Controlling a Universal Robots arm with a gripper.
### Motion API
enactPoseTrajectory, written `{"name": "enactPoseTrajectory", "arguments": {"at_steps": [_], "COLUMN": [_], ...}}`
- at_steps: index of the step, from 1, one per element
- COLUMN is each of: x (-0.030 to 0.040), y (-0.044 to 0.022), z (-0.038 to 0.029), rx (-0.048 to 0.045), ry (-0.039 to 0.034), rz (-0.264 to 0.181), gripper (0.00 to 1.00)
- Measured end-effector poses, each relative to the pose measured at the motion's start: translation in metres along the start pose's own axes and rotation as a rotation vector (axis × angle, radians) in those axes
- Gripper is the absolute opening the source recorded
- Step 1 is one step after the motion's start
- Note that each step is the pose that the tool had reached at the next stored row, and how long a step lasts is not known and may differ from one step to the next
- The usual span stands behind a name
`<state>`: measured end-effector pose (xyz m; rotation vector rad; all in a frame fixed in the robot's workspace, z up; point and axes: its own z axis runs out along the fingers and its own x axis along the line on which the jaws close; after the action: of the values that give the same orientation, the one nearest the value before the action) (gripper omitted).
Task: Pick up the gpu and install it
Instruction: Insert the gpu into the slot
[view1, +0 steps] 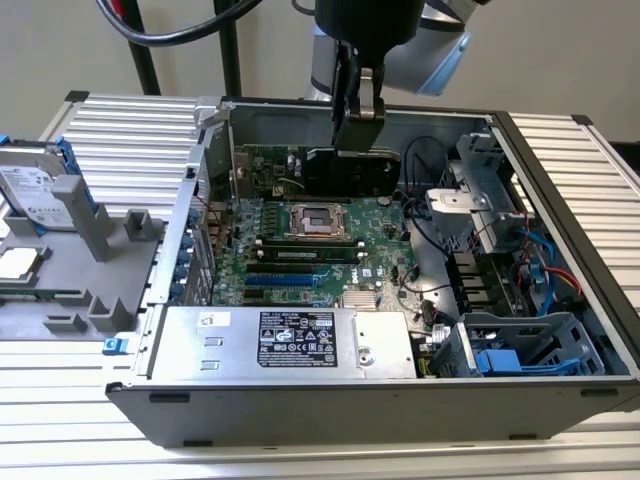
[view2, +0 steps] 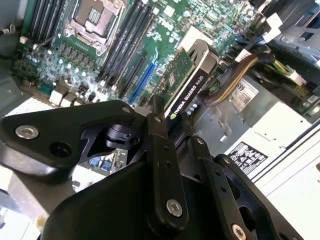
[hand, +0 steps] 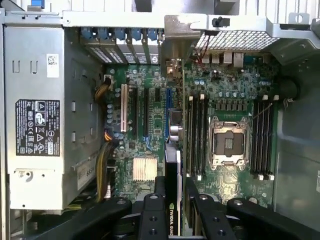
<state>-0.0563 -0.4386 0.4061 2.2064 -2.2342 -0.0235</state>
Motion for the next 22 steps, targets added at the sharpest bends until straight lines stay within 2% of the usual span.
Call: {"name": "enactPoseTrajectory", "arguments": {"at_steps": [5, 16, 22], "x": [0.0, 0.0001, 0.0001], "y": [0.0, -0.0001, -0.0001], "z": [0.0005, 0.0097, 0.0103], "rx": [0.0002, -0.0002, -0.0002], "ry": [-0.0004, 0.0002, 0.0003], "rz": [0.001, -0.029, -0.035], "gripper": [0.0, 0.0, 0.0]}}
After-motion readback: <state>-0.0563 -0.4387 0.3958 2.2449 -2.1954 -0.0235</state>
